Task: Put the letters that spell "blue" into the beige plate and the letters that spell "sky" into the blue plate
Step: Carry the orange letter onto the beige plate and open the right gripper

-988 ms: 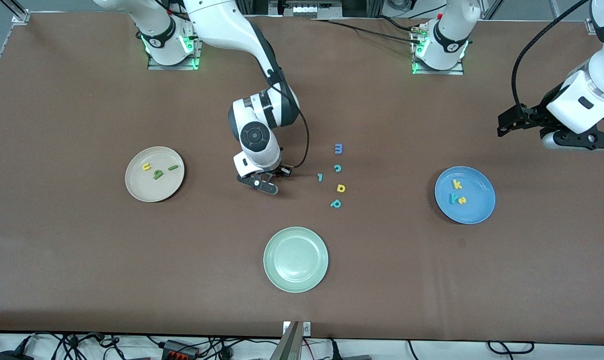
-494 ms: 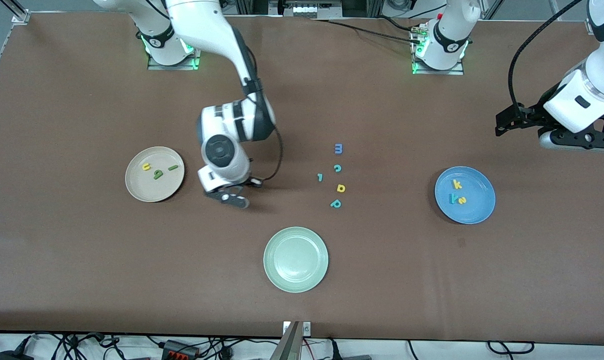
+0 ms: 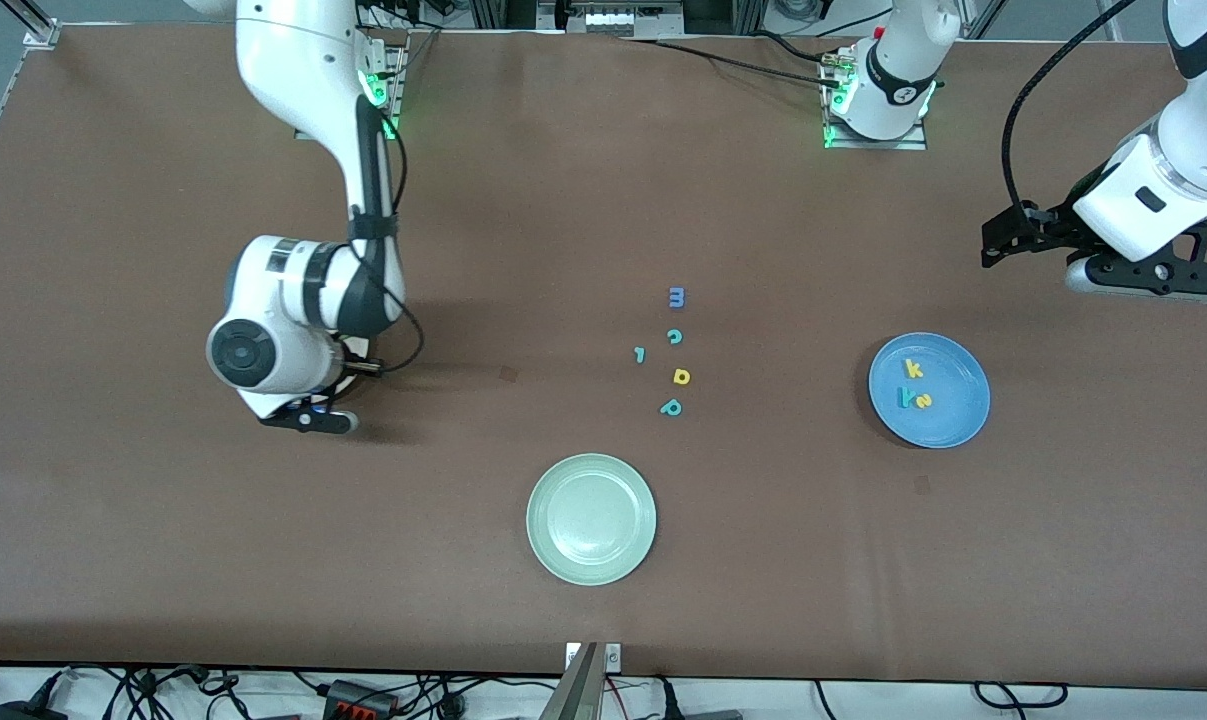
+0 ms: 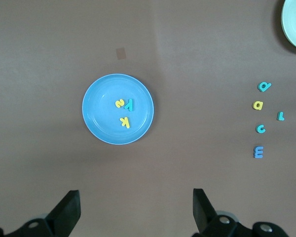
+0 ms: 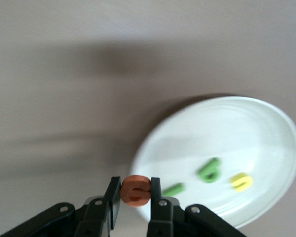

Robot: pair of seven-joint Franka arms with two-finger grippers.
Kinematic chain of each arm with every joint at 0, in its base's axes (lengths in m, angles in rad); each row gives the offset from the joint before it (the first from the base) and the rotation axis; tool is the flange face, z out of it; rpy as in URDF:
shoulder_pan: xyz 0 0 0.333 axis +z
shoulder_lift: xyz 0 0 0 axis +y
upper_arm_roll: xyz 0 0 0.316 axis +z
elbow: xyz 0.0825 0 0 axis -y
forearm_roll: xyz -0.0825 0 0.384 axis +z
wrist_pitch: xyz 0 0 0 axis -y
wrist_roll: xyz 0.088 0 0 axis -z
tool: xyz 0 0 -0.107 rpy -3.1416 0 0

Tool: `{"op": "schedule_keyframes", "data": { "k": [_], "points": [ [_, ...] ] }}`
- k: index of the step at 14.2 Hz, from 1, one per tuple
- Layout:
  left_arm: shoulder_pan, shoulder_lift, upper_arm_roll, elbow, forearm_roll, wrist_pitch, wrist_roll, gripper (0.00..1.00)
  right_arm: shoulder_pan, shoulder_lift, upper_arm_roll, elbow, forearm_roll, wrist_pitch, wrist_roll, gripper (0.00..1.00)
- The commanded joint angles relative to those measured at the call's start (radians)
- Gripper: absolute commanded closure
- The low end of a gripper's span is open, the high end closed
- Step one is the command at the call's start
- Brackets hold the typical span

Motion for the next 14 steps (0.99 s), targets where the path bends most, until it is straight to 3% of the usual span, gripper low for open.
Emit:
{"op": "schedule_keyframes", "data": {
  "k": [1,5,6,8,14],
  "points": [
    [0.000,0.017,-0.001,0.039,-0.009,-0.027,0.010,0.00,-0.031,-0.017,-0.002,-0.080,0.016,-0.008,-0.133,0.85],
    [0.000,0.017,0.000,0.039,-0.009,-0.027,0.010,0.00,-0.032,-0.017,-0.002,-0.148,0.019,-0.009,-0.175,0.81],
    [0.000,0.017,0.000,0.039,-0.009,-0.027,0.010,0.00,-0.028,-0.017,-0.002,-0.160,0.019,-0.009,-0.175,0.71],
    [0.000,0.017,-0.001,0.039,-0.009,-0.027,0.010,0.00,-0.040,-0.016,-0.002,-0.159,0.020,-0.012,-0.170,0.00],
    [0.000,0.018,0.000,0.039,-0.009,-0.029,0.012,0.00,-0.038,-0.016,-0.067,-0.047,0.020,-0.136,-0.137,0.00]
  ]
}}
